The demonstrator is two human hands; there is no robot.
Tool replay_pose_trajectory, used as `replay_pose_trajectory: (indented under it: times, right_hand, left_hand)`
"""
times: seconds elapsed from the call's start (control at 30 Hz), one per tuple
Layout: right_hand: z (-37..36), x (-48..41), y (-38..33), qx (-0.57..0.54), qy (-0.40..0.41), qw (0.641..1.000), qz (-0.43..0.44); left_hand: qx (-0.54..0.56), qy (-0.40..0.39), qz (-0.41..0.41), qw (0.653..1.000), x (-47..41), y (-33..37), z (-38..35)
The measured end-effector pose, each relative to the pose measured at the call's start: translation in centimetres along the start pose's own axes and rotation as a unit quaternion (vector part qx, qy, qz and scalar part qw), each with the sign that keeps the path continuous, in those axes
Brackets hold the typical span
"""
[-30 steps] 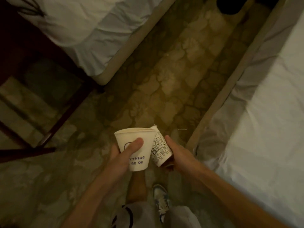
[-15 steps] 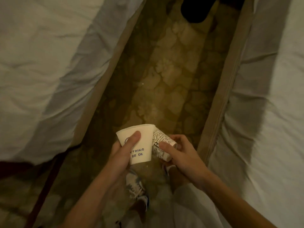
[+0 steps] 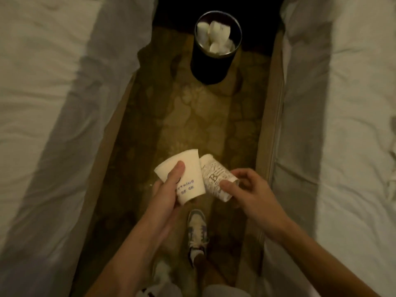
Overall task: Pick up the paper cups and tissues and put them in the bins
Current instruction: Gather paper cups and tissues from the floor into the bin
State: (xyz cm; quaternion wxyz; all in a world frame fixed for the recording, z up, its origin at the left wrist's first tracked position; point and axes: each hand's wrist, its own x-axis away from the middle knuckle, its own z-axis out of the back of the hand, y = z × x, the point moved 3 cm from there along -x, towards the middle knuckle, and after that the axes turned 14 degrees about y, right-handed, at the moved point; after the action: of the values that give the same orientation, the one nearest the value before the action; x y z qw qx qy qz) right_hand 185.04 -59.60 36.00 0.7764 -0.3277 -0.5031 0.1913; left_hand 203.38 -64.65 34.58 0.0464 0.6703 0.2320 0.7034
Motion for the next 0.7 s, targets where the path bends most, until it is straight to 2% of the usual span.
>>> replay_pose_trajectory:
  times: [0.17,0.27,0.37,0.7]
  right_hand:
    - [0.2,-8.8,-9.2,-0.021,0.033,0.999,0.018]
    - [-0.9,-14.3,-13.4,-0.015,0.052,0.998,0.035]
    - [-1.8,-20.0,-17.0,0.006,0.104,0.994,0.045]
    - [-1.4,-38.5,-23.1,0.110,0.260,0.959,0.010]
  left_hand:
    - [0.027,-0.027,-0.025,0.999,-4.3,9.6,-7.3]
    - [0.021,-0.030,-0.041,0.998,-7.5,14.5,-9.2]
    - [0.014,-0.022,-0.043,0.999,-10.4,18.9,-10.4]
    - [-0.036,-0.050,-0.010,0.998,-18.7,26.2,-15.2]
